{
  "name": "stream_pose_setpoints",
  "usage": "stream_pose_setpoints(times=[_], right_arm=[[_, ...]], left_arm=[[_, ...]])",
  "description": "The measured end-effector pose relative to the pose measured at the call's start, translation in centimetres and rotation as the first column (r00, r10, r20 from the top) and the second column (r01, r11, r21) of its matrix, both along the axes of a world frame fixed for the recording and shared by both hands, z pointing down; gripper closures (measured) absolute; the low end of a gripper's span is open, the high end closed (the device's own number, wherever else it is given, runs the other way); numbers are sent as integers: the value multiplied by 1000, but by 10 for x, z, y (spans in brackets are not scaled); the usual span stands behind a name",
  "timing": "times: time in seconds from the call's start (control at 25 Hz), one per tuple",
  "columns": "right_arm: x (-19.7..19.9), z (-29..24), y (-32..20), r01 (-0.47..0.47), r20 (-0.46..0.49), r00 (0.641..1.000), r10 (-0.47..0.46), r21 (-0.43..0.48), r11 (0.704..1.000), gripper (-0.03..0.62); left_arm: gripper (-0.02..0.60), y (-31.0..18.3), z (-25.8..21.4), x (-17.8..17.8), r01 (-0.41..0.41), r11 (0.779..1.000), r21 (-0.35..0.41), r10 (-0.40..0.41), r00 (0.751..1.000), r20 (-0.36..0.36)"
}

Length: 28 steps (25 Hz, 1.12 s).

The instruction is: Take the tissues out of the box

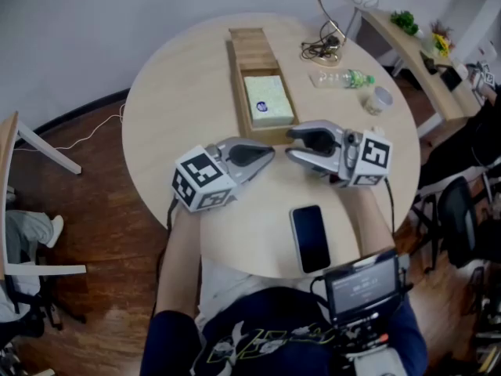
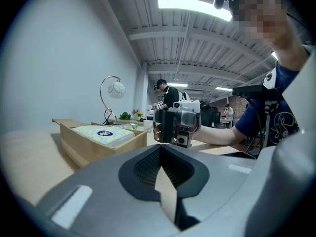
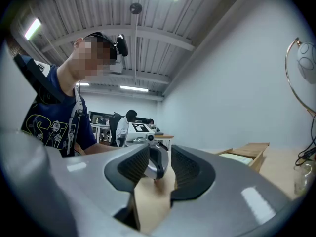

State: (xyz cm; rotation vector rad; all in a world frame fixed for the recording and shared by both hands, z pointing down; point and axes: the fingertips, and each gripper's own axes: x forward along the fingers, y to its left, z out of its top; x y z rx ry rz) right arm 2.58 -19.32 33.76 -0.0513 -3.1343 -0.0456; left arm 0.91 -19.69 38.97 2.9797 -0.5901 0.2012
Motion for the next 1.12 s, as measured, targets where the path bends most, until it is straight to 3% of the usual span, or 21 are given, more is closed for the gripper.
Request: stream_pose_setpoints(times=[0.32, 0.52, 0.72, 0.84, 0.96, 1.12], right_arm=[[0, -4, -15, -81, 33, 996, 81, -22, 996, 347], [10, -22, -31, -210, 160, 967, 196, 70, 975, 308], [8, -22, -35, -269, 162, 954, 254, 84, 959, 212], [9, -27, -35, -280, 191, 946, 262, 79, 957, 198], [14, -40, -24, -278, 266, 934, 237, 126, 952, 250], [29, -47, -14, -311, 299, 925, 233, 244, 919, 515]], left_arm=[[577, 2, 0, 1, -3, 1000, 1, 3, 1000, 1], [577, 4, 0, 3, -24, 1000, 0, 24, 1000, -2], [577, 4, 0, 3, -21, 1000, 1, 21, 1000, -2], [577, 5, -1, 3, -21, 1000, 0, 21, 1000, -1], [577, 5, -2, 3, -19, 1000, 1, 19, 1000, -2], [577, 4, -1, 3, -14, 1000, 2, 14, 1000, -4]])
